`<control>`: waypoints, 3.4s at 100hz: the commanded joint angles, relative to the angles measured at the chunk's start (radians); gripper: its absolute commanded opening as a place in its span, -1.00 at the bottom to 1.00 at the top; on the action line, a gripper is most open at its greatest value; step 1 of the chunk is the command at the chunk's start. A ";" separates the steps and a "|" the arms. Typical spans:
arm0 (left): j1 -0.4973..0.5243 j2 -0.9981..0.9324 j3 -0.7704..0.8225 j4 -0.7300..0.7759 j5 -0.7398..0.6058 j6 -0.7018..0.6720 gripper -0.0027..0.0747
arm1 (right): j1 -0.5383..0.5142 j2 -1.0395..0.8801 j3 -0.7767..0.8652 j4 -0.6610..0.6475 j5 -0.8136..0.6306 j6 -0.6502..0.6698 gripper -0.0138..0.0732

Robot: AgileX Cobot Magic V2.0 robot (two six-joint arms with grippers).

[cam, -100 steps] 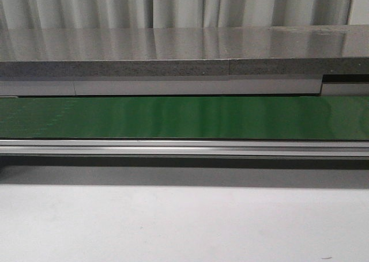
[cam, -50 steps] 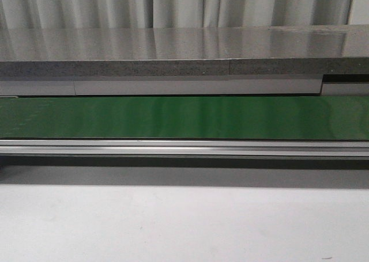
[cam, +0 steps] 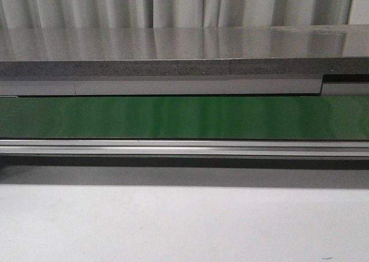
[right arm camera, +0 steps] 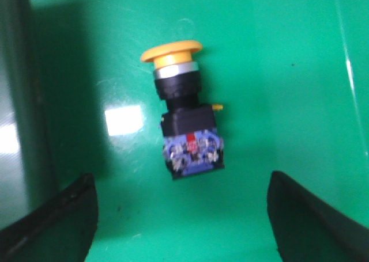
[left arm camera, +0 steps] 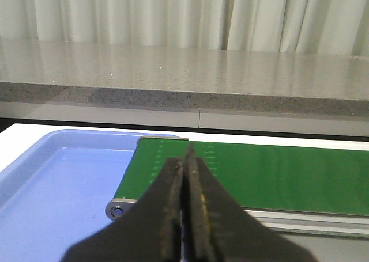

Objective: Move button from right to left
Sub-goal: 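Close the right gripper on the yellow-capped button and lift it, then carry the button with the right gripper and set it on the belt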

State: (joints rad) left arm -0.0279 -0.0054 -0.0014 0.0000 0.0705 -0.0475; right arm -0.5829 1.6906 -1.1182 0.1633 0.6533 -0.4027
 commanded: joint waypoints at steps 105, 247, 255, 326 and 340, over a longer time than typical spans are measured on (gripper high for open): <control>0.003 -0.031 0.045 0.000 -0.079 -0.004 -0.98 | 0.052 -0.042 -0.170 0.062 0.075 0.167 -0.48; 0.003 -0.031 0.045 0.000 -0.079 -0.004 -0.98 | 0.303 -0.171 -0.084 -0.007 0.093 0.320 0.74; 0.003 -0.031 0.045 0.000 -0.079 -0.004 -0.98 | 0.333 -0.213 -0.084 -0.034 0.090 0.320 0.66; 0.003 -0.031 0.045 0.000 -0.079 -0.004 -0.98 | 0.511 -0.594 0.159 -0.102 0.082 0.329 -0.84; 0.003 -0.031 0.045 0.000 -0.079 -0.004 -0.98 | 0.511 -0.721 0.270 -0.124 0.019 0.329 -0.84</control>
State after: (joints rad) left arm -0.0279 -0.0054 -0.0014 0.0000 0.0705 -0.0475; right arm -0.0730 1.0552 -0.8815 0.0603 0.7659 -0.0733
